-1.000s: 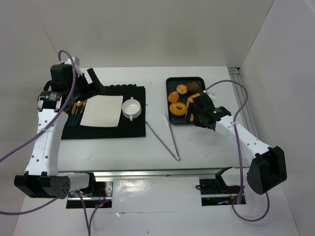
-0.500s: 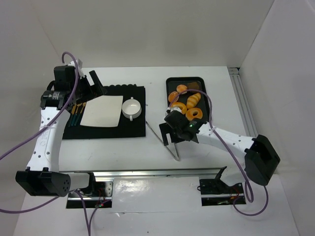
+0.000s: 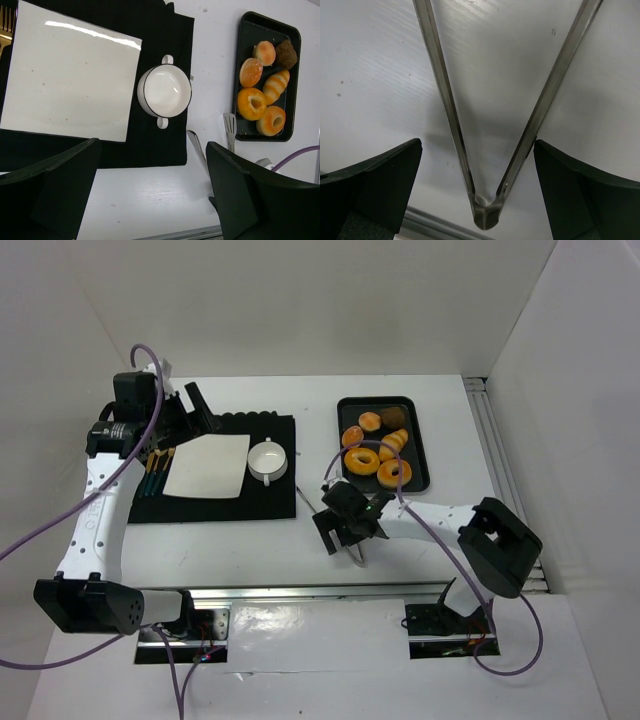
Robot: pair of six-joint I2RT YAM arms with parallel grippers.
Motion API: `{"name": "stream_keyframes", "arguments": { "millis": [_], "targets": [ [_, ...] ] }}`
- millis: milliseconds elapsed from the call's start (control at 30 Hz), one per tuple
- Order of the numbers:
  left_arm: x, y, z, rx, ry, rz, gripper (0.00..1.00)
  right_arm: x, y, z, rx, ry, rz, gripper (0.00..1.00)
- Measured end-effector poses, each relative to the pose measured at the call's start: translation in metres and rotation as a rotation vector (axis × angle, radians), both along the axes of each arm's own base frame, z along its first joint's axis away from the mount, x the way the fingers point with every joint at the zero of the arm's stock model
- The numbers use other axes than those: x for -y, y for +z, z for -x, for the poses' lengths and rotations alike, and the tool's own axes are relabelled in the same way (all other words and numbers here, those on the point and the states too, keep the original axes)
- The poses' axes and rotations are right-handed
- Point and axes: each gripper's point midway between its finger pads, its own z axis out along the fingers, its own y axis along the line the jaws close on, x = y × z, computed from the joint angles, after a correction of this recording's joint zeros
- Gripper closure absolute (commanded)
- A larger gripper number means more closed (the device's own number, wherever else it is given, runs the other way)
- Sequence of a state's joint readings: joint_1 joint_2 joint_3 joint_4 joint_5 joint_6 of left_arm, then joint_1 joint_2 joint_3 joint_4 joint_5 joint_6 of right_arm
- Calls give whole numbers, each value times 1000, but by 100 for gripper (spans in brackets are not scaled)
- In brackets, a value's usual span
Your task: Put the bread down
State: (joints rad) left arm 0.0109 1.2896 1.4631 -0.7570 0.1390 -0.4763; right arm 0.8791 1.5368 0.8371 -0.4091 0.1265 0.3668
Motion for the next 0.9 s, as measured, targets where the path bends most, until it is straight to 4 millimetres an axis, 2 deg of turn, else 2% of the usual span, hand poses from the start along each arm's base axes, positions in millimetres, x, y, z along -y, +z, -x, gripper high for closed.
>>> {"name": "stream_keyframes", "arguments": {
  "millis": [133, 267, 367, 500, 633, 733, 767, 867, 900],
  "targets": [
    [1, -2, -1, -2, -3, 3, 0, -1, -11, -9, 54, 11, 35, 0],
    [1, -6, -1, -12, -4, 5, 0, -12, -10, -28, 142, 6, 4, 6],
    [4, -6, 0, -14, -19, 17, 0, -23, -9, -41, 190, -10, -24, 6],
    [9, -7, 1, -15, -39, 33, 0, -31, -8, -49, 234, -17, -41, 0],
    [11, -11, 3, -27, -47, 42, 0, -40, -7, -57, 265, -25, -44, 0],
    [12, -14, 5, -37, -47, 50, 0, -42, -7, -63, 283, -36, -44, 16],
    [12, -14, 5, -36, -46, 53, 0, -42, -6, -63, 287, -38, -42, 32],
    [13, -12, 6, -33, -40, 62, 0, -40, -6, -63, 304, -48, -28, 54],
    [13, -11, 6, -31, -39, 62, 0, -39, -5, -63, 308, -52, -24, 64]
  ]
}}
